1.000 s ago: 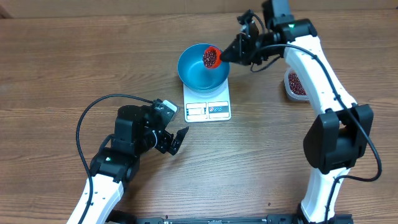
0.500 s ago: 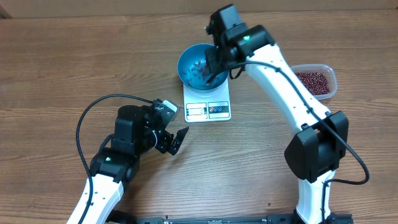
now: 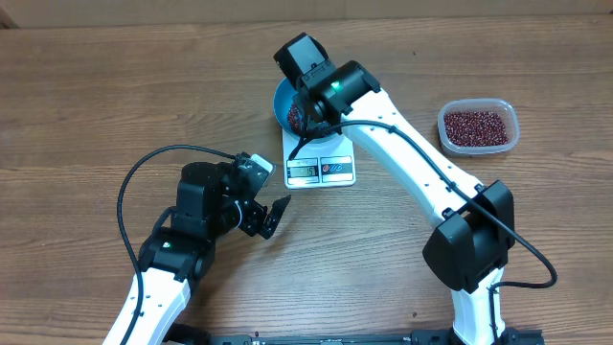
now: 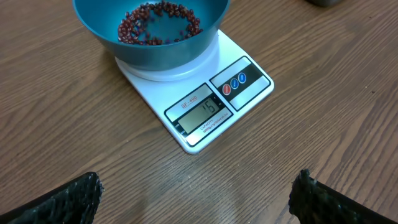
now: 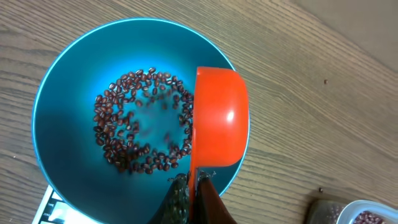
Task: Scoop item into bowl and weigh 150g on scale
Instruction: 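Tip the scoop with the right gripper to pour beans into the bowl, then return the empty scoop with the right gripper to the bean tub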
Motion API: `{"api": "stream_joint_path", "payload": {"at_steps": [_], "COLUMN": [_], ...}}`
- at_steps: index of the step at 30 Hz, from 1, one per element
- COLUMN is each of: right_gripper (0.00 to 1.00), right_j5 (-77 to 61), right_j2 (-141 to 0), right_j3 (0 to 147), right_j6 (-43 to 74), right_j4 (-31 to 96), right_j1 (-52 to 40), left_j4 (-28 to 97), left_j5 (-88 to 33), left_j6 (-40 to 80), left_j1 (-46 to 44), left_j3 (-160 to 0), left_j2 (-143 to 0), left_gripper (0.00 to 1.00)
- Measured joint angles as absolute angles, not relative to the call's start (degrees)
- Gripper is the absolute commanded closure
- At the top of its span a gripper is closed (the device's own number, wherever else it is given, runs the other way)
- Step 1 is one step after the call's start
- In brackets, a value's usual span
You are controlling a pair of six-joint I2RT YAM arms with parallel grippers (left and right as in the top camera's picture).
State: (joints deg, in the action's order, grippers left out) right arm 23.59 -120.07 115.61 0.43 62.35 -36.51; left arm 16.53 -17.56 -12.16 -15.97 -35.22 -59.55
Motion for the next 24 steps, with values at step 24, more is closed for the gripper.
{"api": "stream_joint_path", "payload": {"at_steps": [24], "right_gripper": [0.96], "right_j5": [-5.52], "right_j2": [-104.44], "right_j3": [116.42], "right_j6": [-1.28], "right_j4": [74.39], "right_j1": [-9.82], "left_j4": [16.53], "left_j5": [-17.56], "left_j6": [-12.16], "left_j1": [-15.97], "left_j3": [-35.22], "left_j2": [-59.55], "left_gripper": [0.00]}}
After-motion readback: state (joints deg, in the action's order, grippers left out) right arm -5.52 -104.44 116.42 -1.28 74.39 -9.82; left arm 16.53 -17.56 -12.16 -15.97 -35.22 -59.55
